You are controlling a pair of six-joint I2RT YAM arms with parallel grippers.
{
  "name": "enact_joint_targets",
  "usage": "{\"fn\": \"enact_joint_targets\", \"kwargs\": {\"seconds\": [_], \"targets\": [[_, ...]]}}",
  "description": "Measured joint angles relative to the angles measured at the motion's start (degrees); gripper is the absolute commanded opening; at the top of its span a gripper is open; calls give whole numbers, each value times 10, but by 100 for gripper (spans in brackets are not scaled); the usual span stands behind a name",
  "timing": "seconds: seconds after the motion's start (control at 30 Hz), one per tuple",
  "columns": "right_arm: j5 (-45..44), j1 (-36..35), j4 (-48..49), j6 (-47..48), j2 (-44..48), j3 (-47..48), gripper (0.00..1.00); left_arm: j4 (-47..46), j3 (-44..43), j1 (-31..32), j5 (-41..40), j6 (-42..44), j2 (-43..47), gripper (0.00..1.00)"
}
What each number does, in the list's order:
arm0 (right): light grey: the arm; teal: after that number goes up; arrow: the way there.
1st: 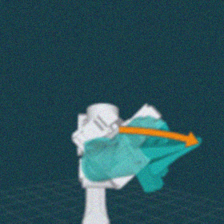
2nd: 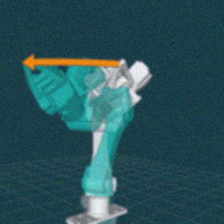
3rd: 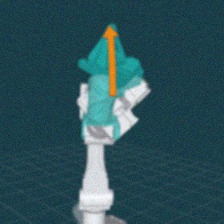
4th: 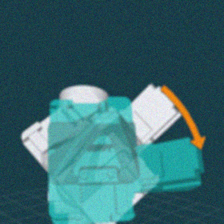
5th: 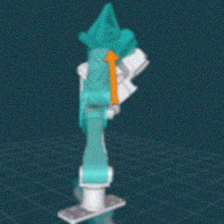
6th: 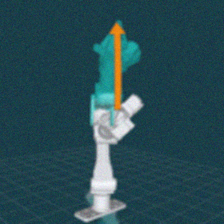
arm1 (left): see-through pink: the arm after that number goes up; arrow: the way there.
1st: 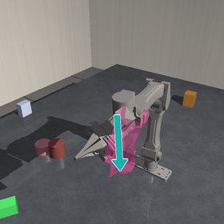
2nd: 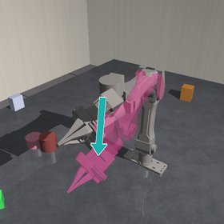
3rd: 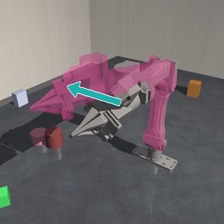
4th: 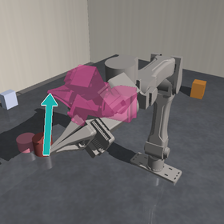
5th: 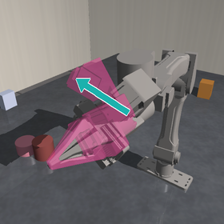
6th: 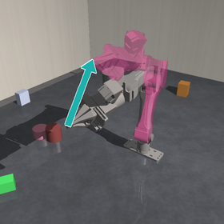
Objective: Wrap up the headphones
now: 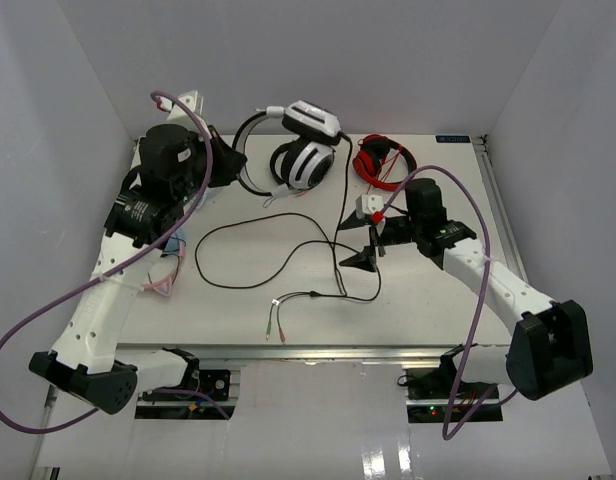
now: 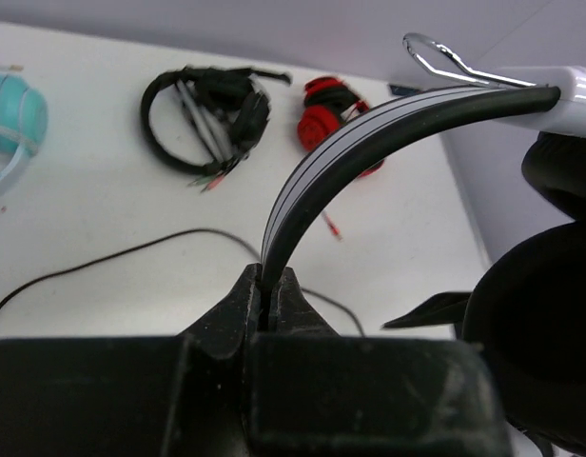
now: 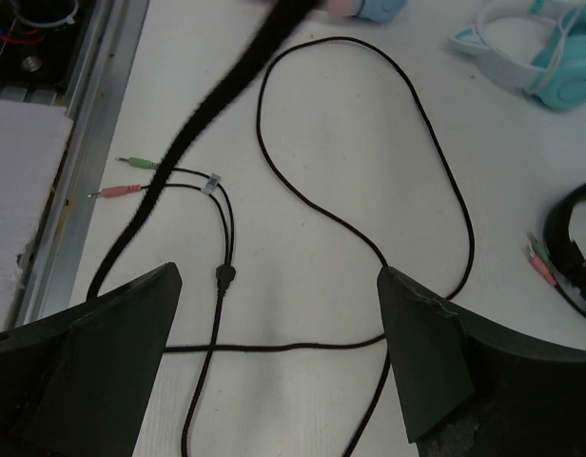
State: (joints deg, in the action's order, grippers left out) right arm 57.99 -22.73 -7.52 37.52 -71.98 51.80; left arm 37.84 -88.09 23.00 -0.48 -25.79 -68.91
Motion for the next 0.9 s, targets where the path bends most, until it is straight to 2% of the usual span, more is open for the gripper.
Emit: {"fn": "enact_joint_targets", "kwargs": {"seconds": [0.13, 0.3, 0.37, 0.53, 0.63, 0.7, 0.8, 0.9], "targets": [[36, -32, -45, 96, -54, 37, 90, -5, -80, 0, 15, -27, -33, 0], [72, -33, -154, 235, -82, 53, 91, 3, -127, 0, 16, -37, -42, 0], [57, -36, -165, 249, -79, 49, 90, 7, -136, 0, 16, -38, -42, 0], [-156, -49, -3, 117, -16, -30, 90, 14, -144, 0, 15, -40, -41, 0], [-293, -47, 66, 48, -2, -37, 90, 20, -143, 0, 13, -40, -40, 0], [-334, -39, 96, 12, 0, -33, 90, 22, -133, 0, 8, -40, -34, 0], [-262, 2, 86, -9, 10, -22, 90, 26, -109, 0, -1, -40, -19, 0], [-84, 46, -20, 91, 19, 2, 90, 31, -93, 0, -6, -38, -10, 0]]}}
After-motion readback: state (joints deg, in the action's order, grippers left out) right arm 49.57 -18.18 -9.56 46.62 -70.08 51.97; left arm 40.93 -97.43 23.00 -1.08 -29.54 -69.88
